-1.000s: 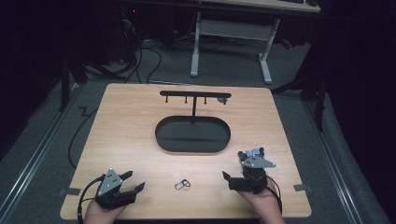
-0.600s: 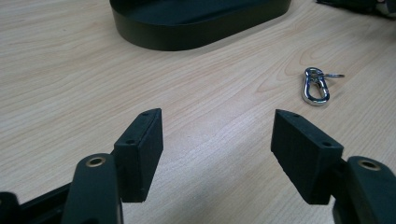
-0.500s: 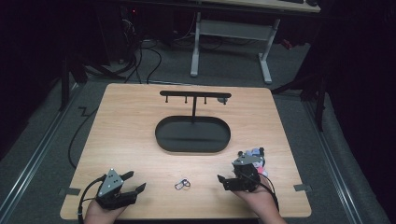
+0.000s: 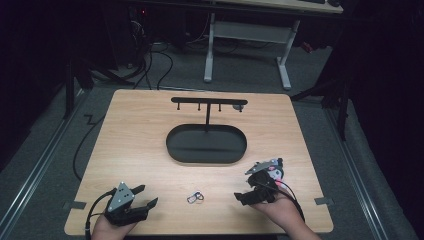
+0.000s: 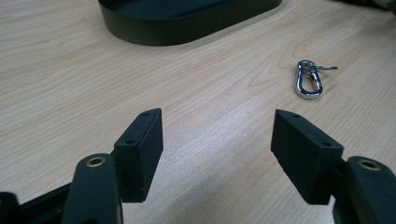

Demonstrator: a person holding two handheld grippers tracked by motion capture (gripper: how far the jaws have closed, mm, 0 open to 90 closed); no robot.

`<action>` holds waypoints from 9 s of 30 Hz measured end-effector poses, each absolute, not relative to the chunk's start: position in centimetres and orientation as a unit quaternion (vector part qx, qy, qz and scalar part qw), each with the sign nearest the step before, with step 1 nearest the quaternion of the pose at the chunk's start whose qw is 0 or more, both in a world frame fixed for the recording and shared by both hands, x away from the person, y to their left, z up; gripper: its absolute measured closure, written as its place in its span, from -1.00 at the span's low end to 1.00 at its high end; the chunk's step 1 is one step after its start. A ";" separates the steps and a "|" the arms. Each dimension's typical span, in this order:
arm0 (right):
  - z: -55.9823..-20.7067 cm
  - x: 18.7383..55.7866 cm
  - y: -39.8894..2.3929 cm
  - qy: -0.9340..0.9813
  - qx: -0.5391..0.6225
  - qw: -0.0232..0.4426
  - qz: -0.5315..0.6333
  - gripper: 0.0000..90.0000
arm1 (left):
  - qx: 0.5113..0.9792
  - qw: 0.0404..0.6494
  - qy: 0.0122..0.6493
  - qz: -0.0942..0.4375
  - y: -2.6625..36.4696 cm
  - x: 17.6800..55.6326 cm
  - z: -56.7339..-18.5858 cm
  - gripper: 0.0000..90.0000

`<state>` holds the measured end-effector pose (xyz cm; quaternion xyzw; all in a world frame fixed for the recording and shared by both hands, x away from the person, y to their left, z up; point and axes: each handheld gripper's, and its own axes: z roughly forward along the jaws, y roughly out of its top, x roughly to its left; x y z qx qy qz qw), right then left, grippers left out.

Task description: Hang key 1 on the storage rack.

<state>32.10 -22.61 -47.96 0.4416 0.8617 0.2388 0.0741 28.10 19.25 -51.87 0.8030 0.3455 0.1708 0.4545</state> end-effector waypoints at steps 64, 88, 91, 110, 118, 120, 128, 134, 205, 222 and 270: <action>-47.0 35.3 -30.0 0.834 0.544 0.057 0.071 -0.06 | 0.813 0.454 0.329 0.158 19.0 28.0 -52.0 -0.22; -48.1 35.5 -29.3 0.845 0.529 0.027 0.071 -0.17 | 0.811 0.455 0.334 0.154 19.2 28.0 -52.1 -0.23; -48.2 35.5 -29.1 0.847 0.525 0.033 0.071 -0.06 | 0.811 0.456 0.334 0.154 19.2 28.0 -52.0 -0.23; -46.7 35.6 -28.9 0.854 0.514 0.034 0.074 0.10 | 0.809 0.454 0.338 0.156 19.2 28.0 -52.1 -0.23; -45.0 35.2 -29.2 0.851 0.516 0.025 0.092 0.10 | 0.807 0.455 0.342 0.159 19.3 27.9 -52.1 -0.23; -44.7 35.2 -29.3 0.852 0.515 0.027 0.094 0.10 | 0.806 0.455 0.343 0.159 19.3 27.9 -52.1 -0.23; -42.9 35.3 -29.2 0.850 0.516 0.020 0.107 0.10 | 0.805 0.456 0.345 0.161 19.3 27.9 -52.0 -0.23; -41.8 35.6 -28.9 0.850 0.515 0.022 0.112 0.10 | 0.805 0.454 0.346 0.163 19.5 27.9 -52.0 -0.23; -31.3 44.0 -23.6 0.849 0.509 0.010 0.145 0.10 | 0.809 0.457 0.339 0.146 19.6 28.2 -52.2 -0.24; -29.5 46.1 -22.7 0.842 0.517 0.042 0.148 0.10 | 0.808 0.459 0.340 0.146 19.8 28.2 -52.2 -0.24; -41.2 46.6 -24.2 0.810 0.559 0.039 0.174 -0.02 | 0.821 0.443 0.333 0.137 19.2 28.1 -52.7 -0.23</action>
